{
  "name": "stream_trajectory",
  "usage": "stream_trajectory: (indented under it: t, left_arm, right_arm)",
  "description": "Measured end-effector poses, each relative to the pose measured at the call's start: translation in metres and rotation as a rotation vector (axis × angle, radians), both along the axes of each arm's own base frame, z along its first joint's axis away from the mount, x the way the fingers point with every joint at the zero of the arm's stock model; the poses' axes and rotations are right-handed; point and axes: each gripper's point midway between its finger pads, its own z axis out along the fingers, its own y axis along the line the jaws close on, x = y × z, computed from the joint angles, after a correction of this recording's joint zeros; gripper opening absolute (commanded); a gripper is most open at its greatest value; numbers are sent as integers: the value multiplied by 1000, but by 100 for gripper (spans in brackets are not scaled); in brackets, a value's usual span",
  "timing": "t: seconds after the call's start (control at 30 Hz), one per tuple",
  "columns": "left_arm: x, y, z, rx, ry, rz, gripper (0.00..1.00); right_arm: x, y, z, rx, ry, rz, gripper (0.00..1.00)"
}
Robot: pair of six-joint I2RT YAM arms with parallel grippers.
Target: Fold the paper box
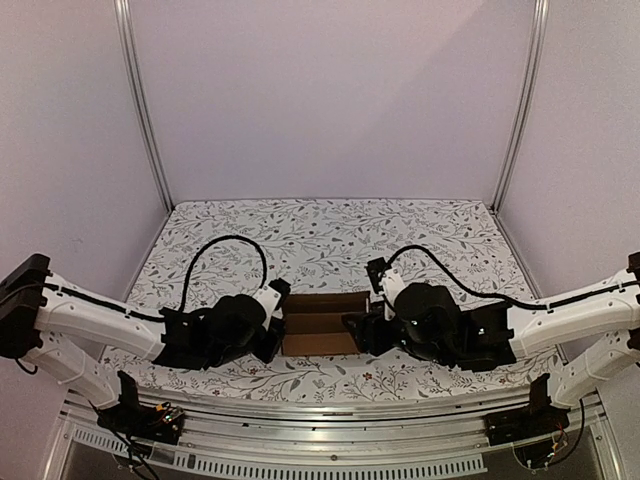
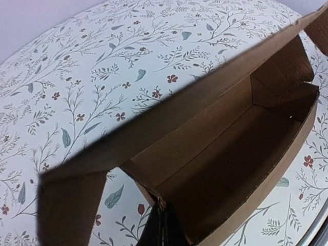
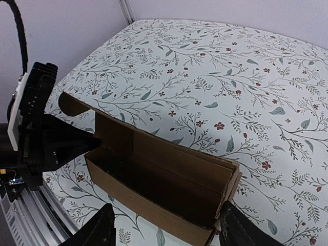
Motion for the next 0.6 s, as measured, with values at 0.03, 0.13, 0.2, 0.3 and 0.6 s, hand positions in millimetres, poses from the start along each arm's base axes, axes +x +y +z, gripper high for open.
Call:
stream_trajectory:
  t: [0.03, 0.13, 0.2, 0.3, 0.6]
  left_arm:
    - [0, -2, -1, 4, 0, 0, 0]
    - [-1, -4, -6, 19, 0, 1, 0]
    - [-3, -3, -10, 35, 1, 3, 0]
    - [-5, -2, -15, 58, 4, 2, 0]
    - [-11, -1, -26, 119, -10, 4, 0]
  right_arm:
    - [-2, 0, 4, 5, -5, 12, 71]
    - [-5, -4, 17, 12, -24, 35, 73]
    - [-6, -9, 24, 5, -40, 43, 74]
    - [-6, -18, 32, -22, -72, 43, 75]
    - [0, -15, 70, -57, -146, 66, 52]
